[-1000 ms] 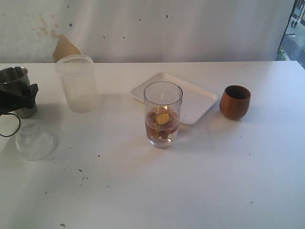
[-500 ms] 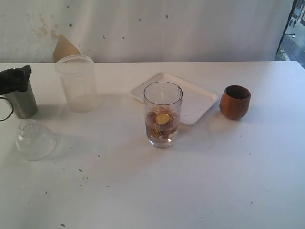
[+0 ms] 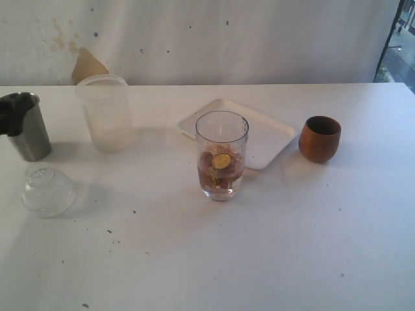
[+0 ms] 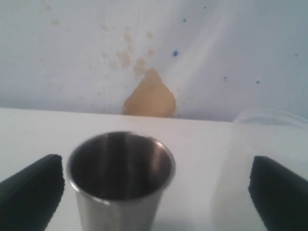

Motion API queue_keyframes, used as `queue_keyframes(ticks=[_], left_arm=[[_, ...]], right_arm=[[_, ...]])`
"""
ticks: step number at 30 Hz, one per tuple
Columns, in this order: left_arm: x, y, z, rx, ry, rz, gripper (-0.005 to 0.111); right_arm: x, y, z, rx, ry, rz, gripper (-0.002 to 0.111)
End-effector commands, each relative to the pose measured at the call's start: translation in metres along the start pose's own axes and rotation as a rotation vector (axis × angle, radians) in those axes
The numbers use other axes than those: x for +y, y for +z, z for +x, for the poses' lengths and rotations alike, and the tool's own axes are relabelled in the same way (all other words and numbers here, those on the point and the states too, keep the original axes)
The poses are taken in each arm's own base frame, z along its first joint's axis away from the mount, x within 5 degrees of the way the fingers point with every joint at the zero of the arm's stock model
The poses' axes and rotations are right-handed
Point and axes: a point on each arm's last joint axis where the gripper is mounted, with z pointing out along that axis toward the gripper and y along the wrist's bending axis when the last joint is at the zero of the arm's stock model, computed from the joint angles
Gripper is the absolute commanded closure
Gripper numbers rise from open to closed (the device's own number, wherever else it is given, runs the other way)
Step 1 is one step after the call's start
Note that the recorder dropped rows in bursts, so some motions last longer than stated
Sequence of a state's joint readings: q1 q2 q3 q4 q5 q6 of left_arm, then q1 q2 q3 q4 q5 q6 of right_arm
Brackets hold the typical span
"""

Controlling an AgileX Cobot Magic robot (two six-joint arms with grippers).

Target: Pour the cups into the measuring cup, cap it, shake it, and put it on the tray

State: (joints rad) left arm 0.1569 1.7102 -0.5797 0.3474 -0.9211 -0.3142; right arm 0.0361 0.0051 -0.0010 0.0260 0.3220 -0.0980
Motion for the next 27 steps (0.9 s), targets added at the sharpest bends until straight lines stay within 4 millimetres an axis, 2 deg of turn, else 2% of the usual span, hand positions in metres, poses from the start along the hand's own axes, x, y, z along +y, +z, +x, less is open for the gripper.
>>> queue_keyframes(ticks=[1,6,9,14,18,24,27], left_arm=[[-0.017,-0.028,0.015,0.084,-0.016,0.102,0.002],[-0.029,-0.048,0.040,0.188,-0.009,0.139,0.002],[-0.032,-0.050,0.046,0.232,0.019,0.156,0.002],[-0.028,-0.046,0.049,0.262,0.010,0.126,0.002],[-0.026,-0.043,0.061,0.326,0.002,0.115,0.002],[-0.026,-0.035,0.070,0.305,-0.021,0.148,0.002],[-0.022,-0.027,0.083,0.417,0.000,0.147,0.002]], right_arm=[[0.000,0.000,-0.001,-0.012,0.003,-0.002,0.107],[0.000,0.000,-0.001,-0.012,0.003,-0.002,0.107],[0.000,0.000,-0.001,-0.012,0.003,-0.002,0.107],[0.000,0.000,-0.001,-0.012,0.003,-0.002,0.107],[0.000,0.000,-0.001,-0.012,0.003,-0.002,0.107],[0.000,0.000,-0.001,-0.012,0.003,-0.002,0.107],[0.000,0.000,-0.001,-0.012,0.003,-0.002,0.107]])
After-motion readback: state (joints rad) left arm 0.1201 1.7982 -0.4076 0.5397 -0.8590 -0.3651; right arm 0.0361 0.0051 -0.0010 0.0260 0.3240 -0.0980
